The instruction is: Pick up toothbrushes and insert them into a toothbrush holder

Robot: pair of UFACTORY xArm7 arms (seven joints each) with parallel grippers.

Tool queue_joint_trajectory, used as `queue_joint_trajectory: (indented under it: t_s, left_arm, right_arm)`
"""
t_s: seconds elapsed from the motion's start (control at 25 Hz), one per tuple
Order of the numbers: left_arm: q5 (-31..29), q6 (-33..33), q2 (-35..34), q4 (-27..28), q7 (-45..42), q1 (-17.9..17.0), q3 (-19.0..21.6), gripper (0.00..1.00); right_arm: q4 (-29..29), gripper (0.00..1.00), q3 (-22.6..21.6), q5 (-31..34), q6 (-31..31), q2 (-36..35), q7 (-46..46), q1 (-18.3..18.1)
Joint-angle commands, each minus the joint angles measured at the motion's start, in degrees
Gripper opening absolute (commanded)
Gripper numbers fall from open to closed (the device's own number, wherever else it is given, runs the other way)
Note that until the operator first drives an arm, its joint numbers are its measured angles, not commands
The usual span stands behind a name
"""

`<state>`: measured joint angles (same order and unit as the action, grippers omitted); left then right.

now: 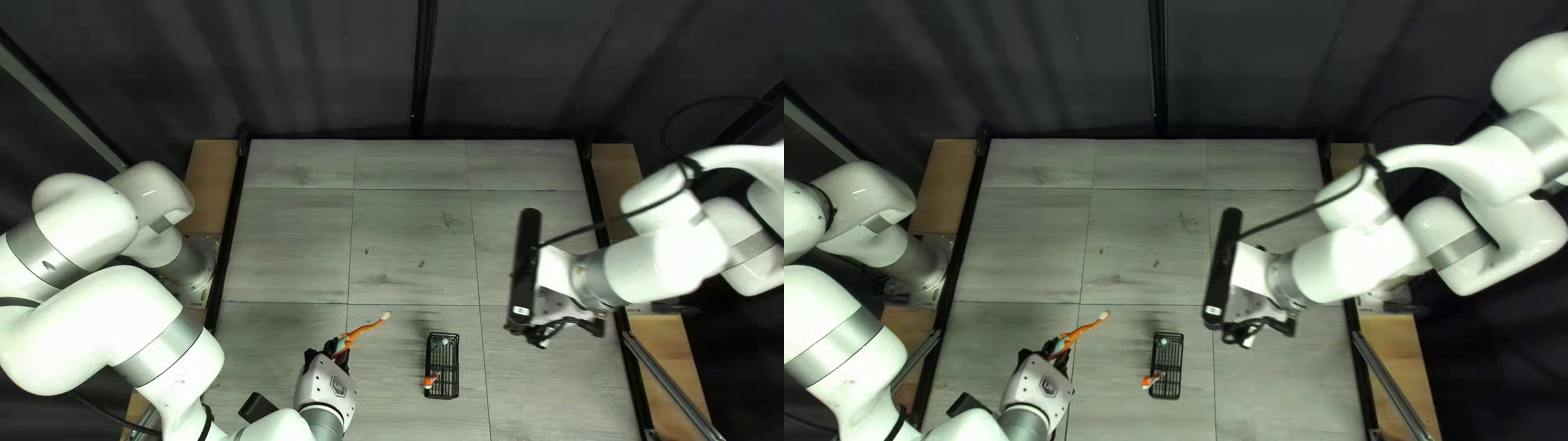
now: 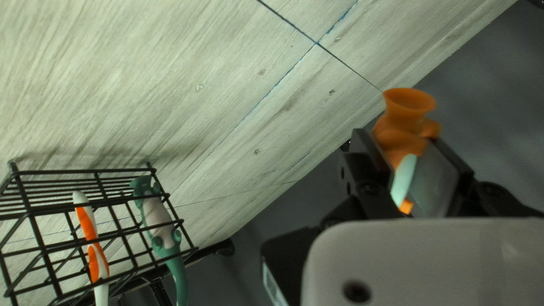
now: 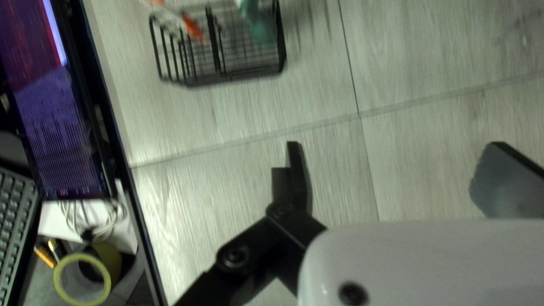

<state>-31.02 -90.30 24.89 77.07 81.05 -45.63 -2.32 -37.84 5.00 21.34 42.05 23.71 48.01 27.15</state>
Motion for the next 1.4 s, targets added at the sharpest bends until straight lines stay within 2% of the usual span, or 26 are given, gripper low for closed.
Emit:
queue_joint_trajectory:
  t_s: [0.04,0.08,0.16,0.4,0.48,0.56,0.68,0.84,1.04,1.16,1.4]
  left_arm:
    - [0.0,0.0,0.0,0.0,0.0,0.0,0.0,0.00]
    - [0.0,0.0,0.0,0.0,0.0,0.0,0.0,0.00]
    - [0.0,0.0,0.0,0.0,0.0,0.0,0.0,0.00]
    - [0.0,0.0,0.0,0.0,0.0,0.0,0.0,0.00]
    - [0.0,0.0,0.0,0.0,0.0,0.0,0.0,0.00]
    - [0.0,0.0,0.0,0.0,0.0,0.0,0.0,0.00]
    - [0.0,0.0,0.0,0.0,0.0,0.0,0.0,0.00]
    - [0.0,0.0,0.0,0.0,0.0,0.0,0.0,0.00]
    - [0.0,0.0,0.0,0.0,0.0,0.0,0.0,0.00]
    - [0.0,0.0,0.0,0.0,0.0,0.0,0.0,0.00]
    - [0.0,0.0,0.0,0.0,0.0,0.0,0.0,0.00]
  right_arm:
    - [-5.1,1.00,2.8,0.4,-6.5,-7.6,-5.6,-0.2]
    - [-6.8,1.00,3.5,-0.5,-8.3,-10.1,-7.7,-0.1]
    - [-10.8,1.00,4.4,-4.4,-7.4,-13.5,-12.7,1.1]
    - [-10.8,1.00,4.4,-4.4,-7.4,-13.5,-12.7,1.1]
    - [-4.7,1.00,2.8,-0.4,-10.3,-9.0,-9.3,0.2]
    - [-2.0,1.00,1.4,3.7,-14.3,-7.8,-6.0,-1.2]
    - [-1.1,1.00,1.2,7.0,-18.5,-8.4,-5.4,-2.0]
    - [-2.0,1.00,3.2,7.0,-23.5,-11.5,-9.6,-1.9]
    - [-3.4,1.00,7.8,-3.3,-28.9,-16.4,-22.7,0.9]
    - [-4.3,1.00,10.9,-14.1,-30.2,-18.3,-34.2,3.1]
    - [-8.8,1.00,11.8,-28.5,-29.8,-23.0,-48.2,2.8]
